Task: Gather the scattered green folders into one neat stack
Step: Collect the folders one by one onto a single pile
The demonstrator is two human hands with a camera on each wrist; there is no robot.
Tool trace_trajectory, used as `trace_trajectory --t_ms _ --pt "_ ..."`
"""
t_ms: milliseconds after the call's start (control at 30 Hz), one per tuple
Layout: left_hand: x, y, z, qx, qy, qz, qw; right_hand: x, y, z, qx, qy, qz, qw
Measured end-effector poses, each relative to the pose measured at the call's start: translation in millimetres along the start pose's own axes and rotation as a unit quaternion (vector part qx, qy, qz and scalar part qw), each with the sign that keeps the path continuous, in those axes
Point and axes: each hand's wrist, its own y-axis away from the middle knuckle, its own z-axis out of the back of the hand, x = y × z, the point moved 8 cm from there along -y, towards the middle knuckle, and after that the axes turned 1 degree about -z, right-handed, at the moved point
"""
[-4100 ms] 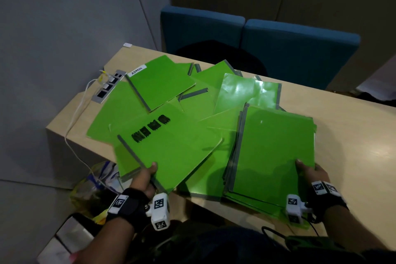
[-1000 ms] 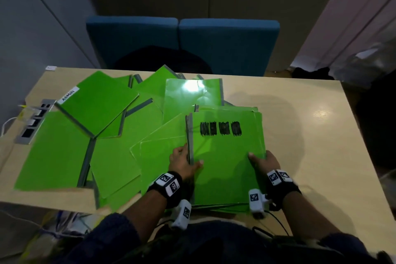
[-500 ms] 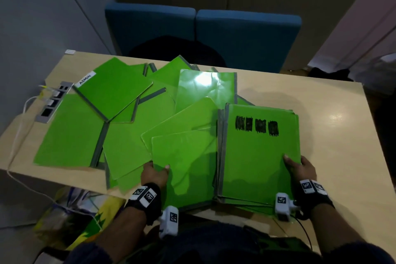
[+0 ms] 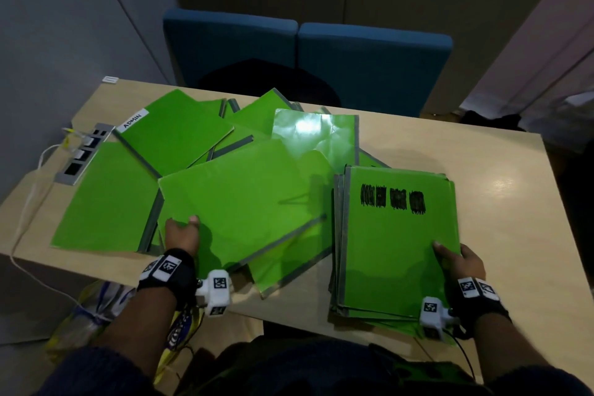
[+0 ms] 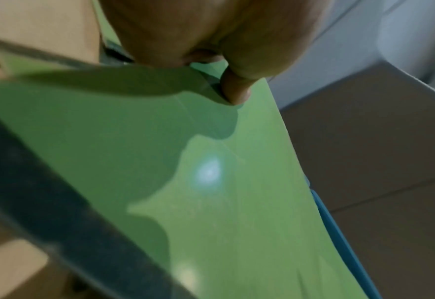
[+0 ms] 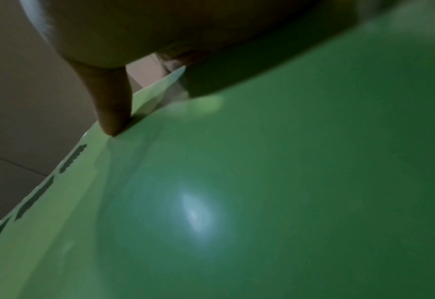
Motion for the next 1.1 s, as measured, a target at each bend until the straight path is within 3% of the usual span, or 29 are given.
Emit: trace_trajectory --t_ms 167,333,400,500,633,733,900,1000,1100 --pt "17.2 11.5 -35.1 0.018 0.012 0.018 1.0 -3.0 -3.5 -1.2 -0.005 0.011 -0.001 1.0" --pt "37.2 19.7 -46.3 0.005 -0.027 0.082 0.996 0.4 -5.0 0.3 -0.011 0.042 0.0 0.999" --pt "42.3 10.1 -47.5 0.038 -0.026 0.084 0.995 3.3 -4.4 0.3 -0.008 0.04 0.001 0.999" --pt "59.2 -4.0 -56.8 0.11 0.059 0.117 0.985 5.7 -4.6 1.9 -0.008 0.045 0.007 0.999" --pt "121.0 -49.5 -87.8 0.198 0.101 0.155 0.963 6.2 -5.4 5.1 -0.015 0.049 0.007 0.999" --pt "121.0 -46.1 -89.0 0.213 0.107 0.152 0.959 6.3 -5.3 5.8 -0.019 0.051 0.002 0.999" --pt "88.5 -23.7 -74.5 0.19 0.139 0.122 0.964 4.7 -6.1 5.7 -0.021 0.061 0.001 0.998" --pt "20.5 20.6 -54.1 0.184 0.166 0.045 0.968 6.9 -4.7 6.3 -0.032 0.071 0.009 0.997" --pt "-46.1 27.6 -27.9 0.173 0.189 -0.093 0.962 6.5 -3.5 5.7 -0.029 0.082 0.008 0.996"
